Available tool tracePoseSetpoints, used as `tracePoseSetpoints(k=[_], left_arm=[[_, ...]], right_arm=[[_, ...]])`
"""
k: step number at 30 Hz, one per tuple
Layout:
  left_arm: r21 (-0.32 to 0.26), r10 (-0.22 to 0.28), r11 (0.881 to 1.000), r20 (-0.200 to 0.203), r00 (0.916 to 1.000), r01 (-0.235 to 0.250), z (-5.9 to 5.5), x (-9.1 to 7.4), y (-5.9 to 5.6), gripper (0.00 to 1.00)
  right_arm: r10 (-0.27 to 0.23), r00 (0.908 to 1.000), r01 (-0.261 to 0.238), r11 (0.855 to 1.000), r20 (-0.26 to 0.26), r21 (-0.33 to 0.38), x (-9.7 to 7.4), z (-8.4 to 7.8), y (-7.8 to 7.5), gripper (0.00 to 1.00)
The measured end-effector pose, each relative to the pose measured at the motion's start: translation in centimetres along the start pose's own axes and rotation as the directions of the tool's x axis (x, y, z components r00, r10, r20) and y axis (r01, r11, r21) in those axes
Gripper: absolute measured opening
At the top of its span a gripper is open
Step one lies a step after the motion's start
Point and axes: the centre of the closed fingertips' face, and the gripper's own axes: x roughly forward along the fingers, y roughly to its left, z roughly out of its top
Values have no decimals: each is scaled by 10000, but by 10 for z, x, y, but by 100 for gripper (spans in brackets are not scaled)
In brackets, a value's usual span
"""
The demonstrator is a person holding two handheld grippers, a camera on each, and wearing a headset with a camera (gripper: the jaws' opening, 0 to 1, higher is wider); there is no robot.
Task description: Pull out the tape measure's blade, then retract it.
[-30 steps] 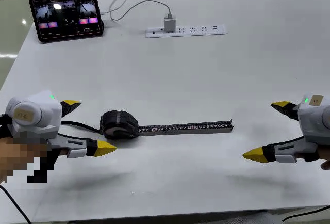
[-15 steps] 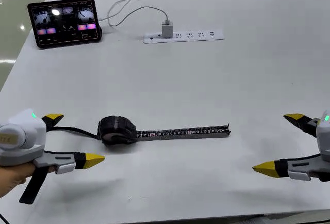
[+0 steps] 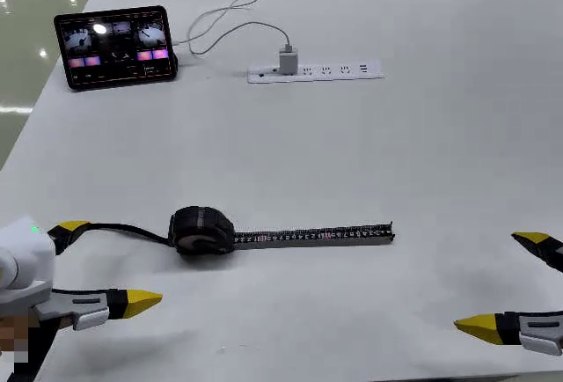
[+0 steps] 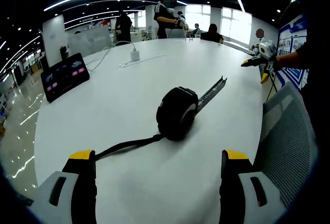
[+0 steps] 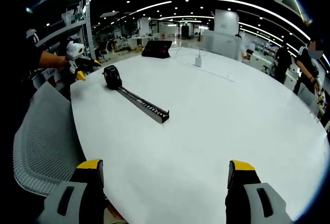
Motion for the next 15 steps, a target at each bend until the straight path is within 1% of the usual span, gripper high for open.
tracePoseSetpoints(k=[2,3,4,5,7,9,10,12,15], left_arm=[[-48,12,10000,-17,10000,-12,-3,-2,0,99],[-51,22,10000,-33,10000,-23,-4,-3,-1,99],[-99,30,9999,-149,9999,-31,-6,-4,-1,99],[-137,25,9999,-159,9999,-27,-8,-6,-1,99],[-205,6,9998,-46,10000,-7,-8,-10,-3,99],[-225,17,9997,-87,10000,-19,-10,-12,-2,99],[-283,-57,9996,-86,9999,54,-10,-13,-3,99],[-304,-53,9995,-87,9999,50,-9,-14,-3,99],[-317,41,9995,23,10000,-40,-7,-16,-1,99]], right_arm=[[-129,9999,128,9998,42,164,-3,-1,0,99],[-115,9999,115,9998,-14,164,-3,-3,1,99],[-126,9999,126,9998,-25,150,-4,-5,1,99],[-145,9999,145,9998,1,164,-6,-5,2,99],[-187,9998,186,9996,58,207,-8,-6,2,99],[-276,9996,276,9994,-5,219,-12,-10,0,99],[-326,9995,326,9990,-9,301,-13,-11,-1,99],[-523,9986,526,9963,-63,679,-16,-13,-5,99],[-585,9983,579,9950,47,815,-20,-11,-7,99]])
